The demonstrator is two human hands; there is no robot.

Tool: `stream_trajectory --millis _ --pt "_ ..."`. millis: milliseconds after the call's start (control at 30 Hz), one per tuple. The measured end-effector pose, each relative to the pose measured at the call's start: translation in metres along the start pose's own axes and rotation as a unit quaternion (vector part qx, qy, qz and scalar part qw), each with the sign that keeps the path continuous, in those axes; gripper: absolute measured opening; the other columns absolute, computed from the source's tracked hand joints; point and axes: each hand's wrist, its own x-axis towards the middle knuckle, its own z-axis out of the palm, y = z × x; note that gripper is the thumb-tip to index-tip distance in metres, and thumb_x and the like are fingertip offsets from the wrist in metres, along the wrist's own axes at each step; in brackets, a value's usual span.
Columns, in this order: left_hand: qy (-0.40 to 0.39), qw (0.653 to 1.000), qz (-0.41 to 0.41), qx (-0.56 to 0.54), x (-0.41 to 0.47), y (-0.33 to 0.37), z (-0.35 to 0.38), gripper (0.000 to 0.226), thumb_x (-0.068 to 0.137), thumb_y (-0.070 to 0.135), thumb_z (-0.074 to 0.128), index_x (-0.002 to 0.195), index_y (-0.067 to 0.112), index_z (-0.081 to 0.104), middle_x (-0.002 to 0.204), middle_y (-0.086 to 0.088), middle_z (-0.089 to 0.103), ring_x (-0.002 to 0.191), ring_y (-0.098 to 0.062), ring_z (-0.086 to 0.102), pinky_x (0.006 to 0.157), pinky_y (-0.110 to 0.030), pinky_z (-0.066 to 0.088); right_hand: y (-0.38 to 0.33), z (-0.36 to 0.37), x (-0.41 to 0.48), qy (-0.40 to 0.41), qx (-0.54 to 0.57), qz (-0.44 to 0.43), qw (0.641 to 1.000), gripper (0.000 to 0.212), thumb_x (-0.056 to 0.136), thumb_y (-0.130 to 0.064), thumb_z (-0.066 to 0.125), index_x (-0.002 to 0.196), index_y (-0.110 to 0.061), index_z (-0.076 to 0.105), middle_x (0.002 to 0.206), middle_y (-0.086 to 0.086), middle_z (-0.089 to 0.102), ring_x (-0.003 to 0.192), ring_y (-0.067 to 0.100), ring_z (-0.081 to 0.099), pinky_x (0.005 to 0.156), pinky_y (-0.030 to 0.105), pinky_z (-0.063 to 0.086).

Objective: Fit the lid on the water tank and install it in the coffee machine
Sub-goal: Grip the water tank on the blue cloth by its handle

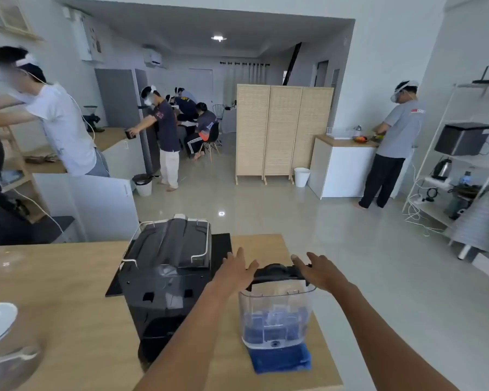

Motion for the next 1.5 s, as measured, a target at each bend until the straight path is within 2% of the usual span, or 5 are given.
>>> stream_trajectory --millis 167,533,733,1000,1500 --pt "0.0 0.992 -0.082 -0.095 0.001 -0.008 0.015 0.076 0.099 0.058 0.043 0.148 0.001 0.033 0.134 -0.014 0.059 0.121 -0.029 0.057 0.1 -0.035 0.047 0.009 0.006 -0.002 0.0 0.054 0.005 0.999 0.083 0.076 -0.085 0.042 0.109 -0.01 0.057 0.104 0.011 0.067 0.1 0.03 0.062 0.076 0.037 0.046" --pt "-0.014 0.978 -0.1 -0.183 0.002 -0.017 0.02 0.111 0.071 0.084 0.054 0.142 0.0 0.044 0.138 -0.021 0.057 0.126 -0.034 0.057 0.102 -0.043 0.048 0.009 -0.001 -0.007 -0.05 0.138 -0.006 0.989 0.051 0.079 -0.068 0.068 0.075 -0.018 0.056 0.076 0.003 0.062 0.07 0.017 0.061 0.075 0.036 0.057" --pt "0.03 0.971 -0.091 -0.221 -0.002 -0.013 0.026 0.071 0.088 0.061 0.062 0.135 0.01 0.049 0.109 0.0 0.059 0.103 -0.02 0.058 0.094 -0.037 0.051 0.015 0.008 -0.004 -0.023 0.194 -0.015 0.981 0.075 0.074 -0.066 0.074 0.123 -0.011 0.055 0.096 0.003 0.065 0.093 0.025 0.066 0.075 0.037 0.056" --pt "0.016 0.965 -0.085 -0.247 0.002 -0.021 0.028 0.064 0.076 0.07 0.069 0.112 0.017 0.066 0.107 0.002 0.068 0.098 -0.016 0.063 0.092 -0.034 0.053 0.023 0.01 -0.002 -0.044 0.27 -0.005 0.962 0.055 0.068 -0.059 0.083 0.098 -0.016 0.068 0.068 -0.009 0.058 0.055 0.006 0.048 0.053 0.02 0.037" --pt "0.077 0.97 0.001 -0.232 0.001 -0.03 0.031 0.046 0.091 0.055 0.061 0.129 0.036 0.045 0.11 0.0 0.072 0.099 -0.02 0.069 0.095 -0.053 0.054 0.031 0.021 -0.007 0.034 0.256 -0.095 0.961 0.066 0.086 -0.05 0.071 0.144 -0.033 0.045 0.125 -0.001 0.067 0.104 0.019 0.065 0.09 0.036 0.055"
